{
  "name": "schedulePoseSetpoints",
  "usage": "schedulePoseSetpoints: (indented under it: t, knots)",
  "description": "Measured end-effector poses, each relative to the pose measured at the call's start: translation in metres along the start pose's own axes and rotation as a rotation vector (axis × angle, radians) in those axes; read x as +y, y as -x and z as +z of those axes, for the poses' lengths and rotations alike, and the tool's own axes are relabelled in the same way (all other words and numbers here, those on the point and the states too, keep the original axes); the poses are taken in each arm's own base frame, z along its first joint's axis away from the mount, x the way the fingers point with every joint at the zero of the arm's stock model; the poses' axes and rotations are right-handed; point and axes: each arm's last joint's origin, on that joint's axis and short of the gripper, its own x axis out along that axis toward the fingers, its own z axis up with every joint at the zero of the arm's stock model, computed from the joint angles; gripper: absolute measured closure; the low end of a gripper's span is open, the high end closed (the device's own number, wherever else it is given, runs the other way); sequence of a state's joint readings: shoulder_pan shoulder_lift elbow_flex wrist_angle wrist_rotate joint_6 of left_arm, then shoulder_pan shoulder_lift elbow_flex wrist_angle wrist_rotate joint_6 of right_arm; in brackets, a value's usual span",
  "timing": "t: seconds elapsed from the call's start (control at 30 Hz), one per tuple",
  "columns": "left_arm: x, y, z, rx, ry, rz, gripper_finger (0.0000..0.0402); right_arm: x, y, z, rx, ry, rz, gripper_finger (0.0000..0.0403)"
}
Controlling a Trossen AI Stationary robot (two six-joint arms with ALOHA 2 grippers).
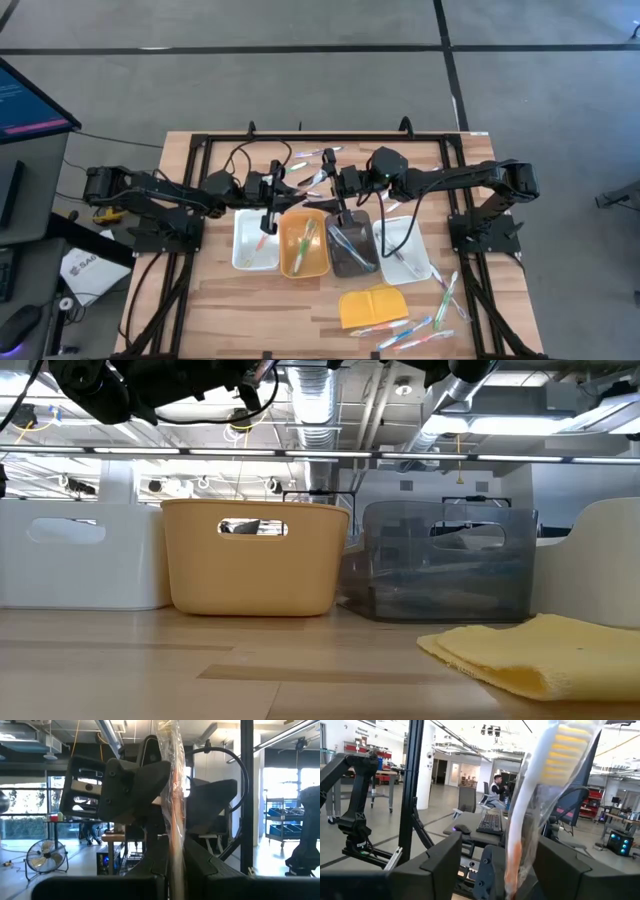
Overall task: Pick & Place Toothbrushes
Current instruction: Put the orange toothbrush into the left white bin
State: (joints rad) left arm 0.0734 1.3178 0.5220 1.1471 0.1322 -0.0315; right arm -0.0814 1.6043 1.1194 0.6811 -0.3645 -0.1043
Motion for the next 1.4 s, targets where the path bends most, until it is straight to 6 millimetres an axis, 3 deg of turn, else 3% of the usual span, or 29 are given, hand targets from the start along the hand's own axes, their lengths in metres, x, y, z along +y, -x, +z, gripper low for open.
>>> schedulePoseSetpoints:
  t: [0.27,0.57,0.7,0.83,1.03,1.23,1.4]
  knots:
    - [0.000,0.000,0.000,0.002,0.002,0.000,0.0385,0.000,0.000,0.000,0.000,0.001,-0.002,0.0227]
    - [0.000,0.000,0.000,0.003,0.000,-0.003,0.0383,-0.002,0.001,-0.001,0.005,0.000,-0.009,0.0327]
    - [0.000,0.000,0.000,0.004,-0.004,-0.004,0.0348,-0.005,0.002,-0.004,0.036,-0.006,-0.033,0.0381]
    - [-0.001,0.003,0.005,0.027,-0.002,-0.046,0.0311,-0.008,0.003,-0.007,0.067,-0.003,-0.071,0.0379]
    - [-0.005,0.022,0.033,0.101,-0.061,-0.049,0.0271,-0.007,0.002,-0.009,0.093,0.082,-0.080,0.0384]
    - [-0.011,0.043,0.059,0.107,-0.067,-0.070,0.0263,-0.001,0.001,-0.012,0.128,0.193,-0.056,0.0384]
    - [-0.012,0.050,0.063,0.130,-0.060,-0.045,0.0266,0.006,-0.002,-0.011,0.136,0.219,-0.078,0.0386]
